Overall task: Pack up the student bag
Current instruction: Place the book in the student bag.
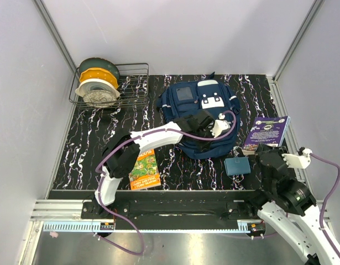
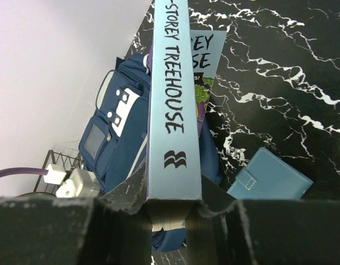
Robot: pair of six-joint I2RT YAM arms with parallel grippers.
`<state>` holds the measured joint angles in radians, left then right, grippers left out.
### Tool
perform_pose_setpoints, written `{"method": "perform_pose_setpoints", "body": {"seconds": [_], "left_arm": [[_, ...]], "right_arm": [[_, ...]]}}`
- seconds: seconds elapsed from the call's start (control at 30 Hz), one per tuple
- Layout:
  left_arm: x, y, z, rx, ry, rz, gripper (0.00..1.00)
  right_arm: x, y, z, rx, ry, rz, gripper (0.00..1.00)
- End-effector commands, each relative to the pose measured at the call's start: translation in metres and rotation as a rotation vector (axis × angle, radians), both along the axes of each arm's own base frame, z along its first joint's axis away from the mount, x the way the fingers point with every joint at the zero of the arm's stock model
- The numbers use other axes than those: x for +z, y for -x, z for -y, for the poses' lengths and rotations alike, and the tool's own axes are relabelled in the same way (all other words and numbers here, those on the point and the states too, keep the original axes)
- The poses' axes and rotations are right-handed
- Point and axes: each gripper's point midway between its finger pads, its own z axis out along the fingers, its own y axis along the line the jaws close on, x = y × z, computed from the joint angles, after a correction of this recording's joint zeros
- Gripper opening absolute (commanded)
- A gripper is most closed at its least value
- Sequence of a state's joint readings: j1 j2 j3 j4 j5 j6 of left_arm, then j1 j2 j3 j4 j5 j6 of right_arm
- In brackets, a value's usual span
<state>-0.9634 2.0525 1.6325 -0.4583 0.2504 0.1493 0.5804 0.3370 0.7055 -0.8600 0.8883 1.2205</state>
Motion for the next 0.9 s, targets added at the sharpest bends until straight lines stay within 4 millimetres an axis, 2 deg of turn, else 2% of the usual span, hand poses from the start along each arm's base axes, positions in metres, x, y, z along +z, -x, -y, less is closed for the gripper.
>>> {"method": "perform_pose_setpoints", "body": {"seconds": [0.0, 0.07, 0.17, 0.2, 0.3, 0.43, 0.5, 0.53, 0.6, 0.63, 0.7, 0.73, 0.8, 0.83, 0.87], "left_arm": [[0.085, -0.034, -0.001, 0.138, 0.138, 0.126, 0.00], [0.109, -0.046, -0.009, 0.186, 0.183, 0.142, 0.00], [0.154, -0.064, -0.019, 0.253, 0.270, 0.158, 0.00], [0.172, -0.068, -0.019, 0.258, 0.309, 0.167, 0.00], [0.207, -0.081, -0.027, 0.305, 0.377, 0.170, 0.00], [0.239, -0.093, -0.034, 0.354, 0.441, 0.177, 0.00], [0.258, -0.097, -0.036, 0.368, 0.474, 0.192, 0.00], [0.262, -0.098, -0.037, 0.377, 0.485, 0.187, 0.00], [0.275, -0.097, -0.036, 0.373, 0.512, 0.183, 0.00], [0.278, -0.095, -0.035, 0.372, 0.521, 0.178, 0.00], [0.281, -0.093, -0.034, 0.371, 0.530, 0.165, 0.00], [0.281, -0.093, -0.035, 0.375, 0.531, 0.160, 0.00], [0.278, -0.091, -0.034, 0.371, 0.529, 0.148, 0.00], [0.278, -0.090, -0.035, 0.374, 0.531, 0.144, 0.00], [0.278, -0.090, -0.035, 0.374, 0.532, 0.141, 0.00]], "right_arm": [[0.021, 0.012, 0.019, -0.081, -0.055, 0.076, 0.00], [0.022, 0.024, 0.032, -0.122, -0.061, 0.080, 0.00], [0.028, 0.035, 0.042, -0.135, -0.065, 0.109, 0.00], [0.029, 0.037, 0.041, -0.121, -0.062, 0.107, 0.00], [0.032, 0.038, 0.036, -0.084, -0.069, 0.100, 0.00], [0.032, 0.029, 0.019, -0.019, -0.077, 0.064, 0.00], [0.030, 0.021, 0.004, 0.043, -0.075, 0.044, 0.00], [0.038, 0.015, -0.004, 0.066, -0.102, 0.073, 0.00], [0.034, 0.008, -0.024, 0.132, -0.146, 0.046, 0.00], [0.044, 0.001, -0.036, 0.170, -0.175, 0.079, 0.00], [0.042, -0.009, -0.068, 0.300, -0.193, 0.050, 0.00], [0.055, -0.017, -0.083, 0.352, -0.221, 0.099, 0.00], [0.046, -0.027, -0.114, 0.464, -0.245, 0.059, 0.00], [0.056, -0.033, -0.125, 0.502, -0.274, 0.101, 0.00], [0.048, -0.039, -0.136, 0.524, -0.283, 0.072, 0.00]]}}
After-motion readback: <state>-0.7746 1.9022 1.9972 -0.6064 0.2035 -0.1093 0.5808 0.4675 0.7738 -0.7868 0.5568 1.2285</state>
